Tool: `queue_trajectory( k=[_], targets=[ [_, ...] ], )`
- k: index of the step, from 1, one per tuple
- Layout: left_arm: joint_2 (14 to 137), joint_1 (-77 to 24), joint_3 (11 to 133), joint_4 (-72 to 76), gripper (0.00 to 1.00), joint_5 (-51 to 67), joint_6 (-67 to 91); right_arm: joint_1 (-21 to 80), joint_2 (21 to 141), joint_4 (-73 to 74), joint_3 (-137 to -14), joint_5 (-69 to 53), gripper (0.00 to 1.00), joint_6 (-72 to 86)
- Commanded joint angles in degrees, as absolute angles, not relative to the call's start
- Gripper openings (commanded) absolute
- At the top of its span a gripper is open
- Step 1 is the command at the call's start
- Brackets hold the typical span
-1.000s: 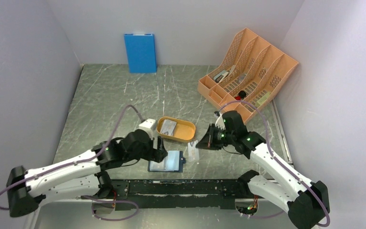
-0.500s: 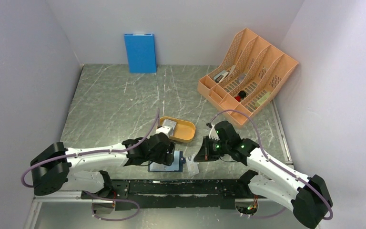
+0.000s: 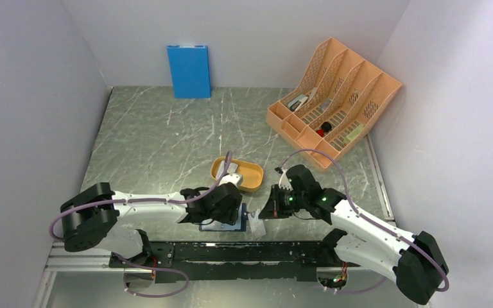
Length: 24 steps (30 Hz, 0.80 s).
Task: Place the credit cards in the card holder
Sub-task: Turn over the card slot in the card holder.
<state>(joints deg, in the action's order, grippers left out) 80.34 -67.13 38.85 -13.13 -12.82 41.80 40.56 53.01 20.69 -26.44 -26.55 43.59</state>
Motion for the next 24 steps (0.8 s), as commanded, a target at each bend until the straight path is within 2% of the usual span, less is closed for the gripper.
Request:
queue_trajectory(
  k=[1,6,20,24],
  targets=[
    [82.44,-67.54,40.14,-12.05,0.56,-15.64,42.01,41.61,52.12,18.82,-26.01,-25.67,0.0,44.4],
    [85.14,-67.53,39.72,-12.14,0.51,-15.86,42.91,43.08,52.26,18.3,-26.53,-25.09,0.0,44.87],
    [84.99,-67.53,37.15,-13.13,0.06,-17.48,45.15,44.83,52.79,16.53,-25.31,-24.07,0.0,46.05],
    [84.65,-67.51,36.32,-13.03,0.05,-17.83,45.57,45.25,53.35,15.98,-24.83,-24.1,0.0,46.26]
  ],
)
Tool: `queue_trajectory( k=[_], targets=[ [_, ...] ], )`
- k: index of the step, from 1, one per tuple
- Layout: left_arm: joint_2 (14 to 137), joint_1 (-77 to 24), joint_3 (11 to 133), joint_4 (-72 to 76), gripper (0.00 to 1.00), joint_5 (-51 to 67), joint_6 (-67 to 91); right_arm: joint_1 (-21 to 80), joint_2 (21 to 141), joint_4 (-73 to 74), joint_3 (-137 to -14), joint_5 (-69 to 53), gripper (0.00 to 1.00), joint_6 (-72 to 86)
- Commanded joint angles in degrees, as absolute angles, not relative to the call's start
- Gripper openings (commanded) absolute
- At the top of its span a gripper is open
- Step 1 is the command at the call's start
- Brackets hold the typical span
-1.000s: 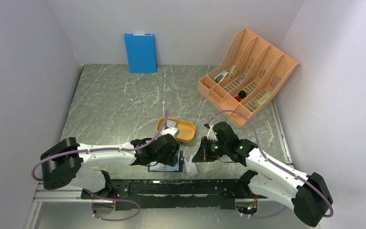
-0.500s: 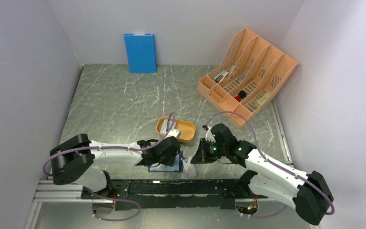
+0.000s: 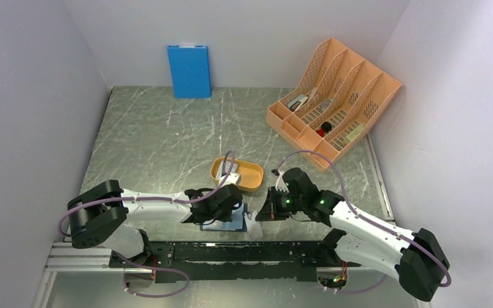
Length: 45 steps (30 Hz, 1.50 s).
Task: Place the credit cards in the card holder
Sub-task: Turn over the card slot in the card holder.
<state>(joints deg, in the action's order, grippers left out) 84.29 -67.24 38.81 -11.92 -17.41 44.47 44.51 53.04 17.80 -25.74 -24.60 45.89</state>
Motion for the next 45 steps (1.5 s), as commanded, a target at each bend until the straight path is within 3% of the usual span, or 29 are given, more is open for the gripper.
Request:
queue_trajectory(
  k=[1,27,45],
  targets=[
    [84.52,-67.58,36.04,-12.93,0.05,-17.94,45.73,45.34,53.61,15.74,-24.65,-24.15,0.0,46.38],
    [83.15,-67.54,32.87,-12.58,0.05,-18.53,47.85,47.03,60.68,7.17,-22.0,-27.77,0.0,50.3],
    [83.1,-67.55,32.43,-12.48,0.05,-18.8,48.37,47.2,56.68,6.69,-18.09,-26.88,0.0,54.61]
  ],
)
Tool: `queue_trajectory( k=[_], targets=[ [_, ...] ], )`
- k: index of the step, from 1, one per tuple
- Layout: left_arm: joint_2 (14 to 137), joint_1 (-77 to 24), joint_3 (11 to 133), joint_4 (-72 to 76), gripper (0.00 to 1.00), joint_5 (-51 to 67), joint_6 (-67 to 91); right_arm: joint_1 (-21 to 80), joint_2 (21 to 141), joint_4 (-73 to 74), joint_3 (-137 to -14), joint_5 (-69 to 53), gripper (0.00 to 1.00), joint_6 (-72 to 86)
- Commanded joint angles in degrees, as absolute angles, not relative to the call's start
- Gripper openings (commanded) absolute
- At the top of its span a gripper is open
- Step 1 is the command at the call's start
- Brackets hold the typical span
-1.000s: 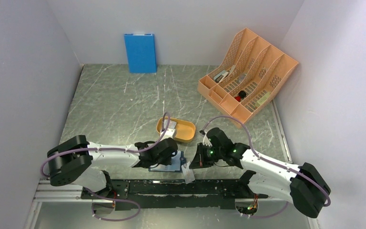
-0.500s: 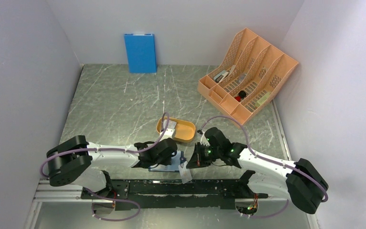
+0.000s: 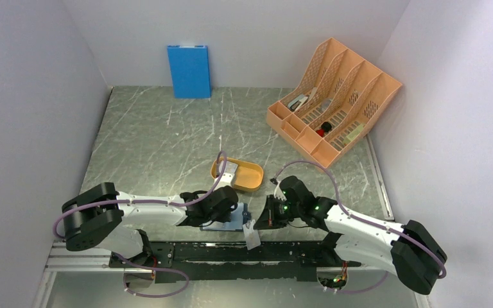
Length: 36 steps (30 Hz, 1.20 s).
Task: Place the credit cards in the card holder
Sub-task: Turn over the card slot in the card holder.
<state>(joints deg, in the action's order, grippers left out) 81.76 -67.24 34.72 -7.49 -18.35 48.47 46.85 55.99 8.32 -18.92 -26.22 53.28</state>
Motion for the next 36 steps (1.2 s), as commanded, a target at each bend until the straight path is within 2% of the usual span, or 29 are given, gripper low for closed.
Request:
queue_trajectory(
  k=[1,17,30,33,36],
  targets=[
    [83.14,-67.54,32.43,-12.48,0.05,-18.81,48.35,47.2,56.89,6.56,-18.1,-26.83,0.0,54.66],
    [82.2,-67.53,32.17,-12.44,0.05,-18.73,48.52,47.45,59.95,3.25,-18.96,-27.91,0.0,54.67],
    [79.76,-67.57,34.05,-14.83,0.05,-18.35,48.51,47.81,67.09,-6.89,-20.86,-28.96,0.0,56.5],
    [77.69,-67.52,35.77,-16.97,0.12,-18.25,48.15,48.21,68.92,-7.54,-22.57,-28.38,0.0,56.31],
    [74.9,-67.53,38.13,-19.9,0.25,-18.34,47.5,48.58,70.36,-7.41,-24.04,-28.06,0.0,55.76]
  ],
)
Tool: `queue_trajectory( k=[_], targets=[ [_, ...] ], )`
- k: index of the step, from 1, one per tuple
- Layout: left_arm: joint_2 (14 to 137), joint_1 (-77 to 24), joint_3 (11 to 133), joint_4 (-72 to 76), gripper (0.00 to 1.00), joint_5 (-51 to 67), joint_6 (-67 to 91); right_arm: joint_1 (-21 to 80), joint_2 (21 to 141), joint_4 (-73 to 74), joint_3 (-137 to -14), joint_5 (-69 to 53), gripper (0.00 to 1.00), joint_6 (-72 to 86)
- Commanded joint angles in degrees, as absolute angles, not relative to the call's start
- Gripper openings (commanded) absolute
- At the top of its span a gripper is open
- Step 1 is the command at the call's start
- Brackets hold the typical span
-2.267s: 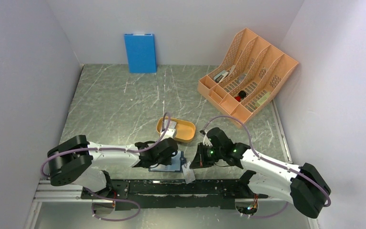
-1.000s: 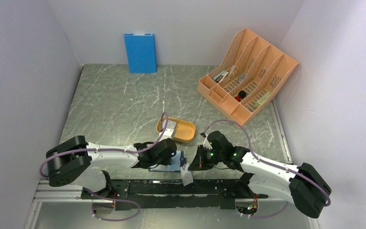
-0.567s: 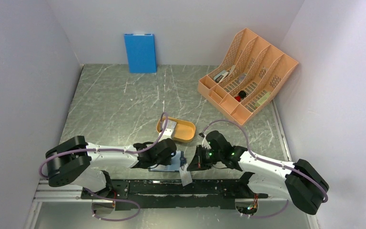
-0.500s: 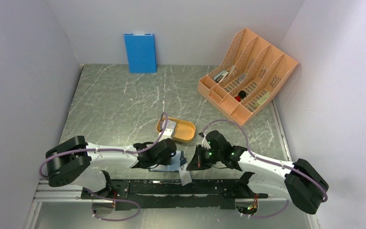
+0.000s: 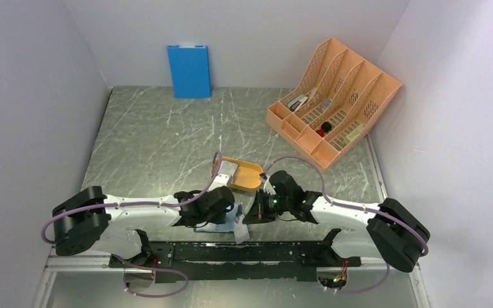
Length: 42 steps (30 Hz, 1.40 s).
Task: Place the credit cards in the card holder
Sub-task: Turn over the card slot in the card holder.
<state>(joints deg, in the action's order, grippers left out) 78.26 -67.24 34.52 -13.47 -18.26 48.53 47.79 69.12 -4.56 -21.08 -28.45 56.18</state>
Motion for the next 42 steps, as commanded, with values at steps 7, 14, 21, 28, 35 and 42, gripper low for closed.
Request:
queue_trajectory(
  k=[7,14,21,28,35,42],
  targets=[
    [68.47,-67.57,42.77,-26.77,0.45,-18.92,47.52,49.09,74.12,-8.13,-27.01,-27.94,0.0,54.93],
    [57.19,-67.42,38.16,-36.01,0.4,-27.55,54.64,50.64,80.39,-8.45,-31.58,-27.31,0.0,53.94],
    [45.42,-67.15,32.01,-39.96,0.41,-31.05,60.03,54.37,89.35,-10.35,-38.06,-26.46,0.0,53.86],
    [42.78,-67.06,28.87,-35.8,0.52,-30.65,58.38,56.57,95.84,-10.26,-43.17,-24.79,0.0,53.86],
    [47.3,-67.06,28.48,-37.81,0.51,-34.37,62.07,56.28,86.83,-4.72,-41.39,-19.79,0.0,53.66],
    [45.71,-66.25,23.92,-37.61,0.51,-35.63,67.21,53.38,79.37,-3.55,-32.69,-18.16,0.0,54.89]
  ],
)
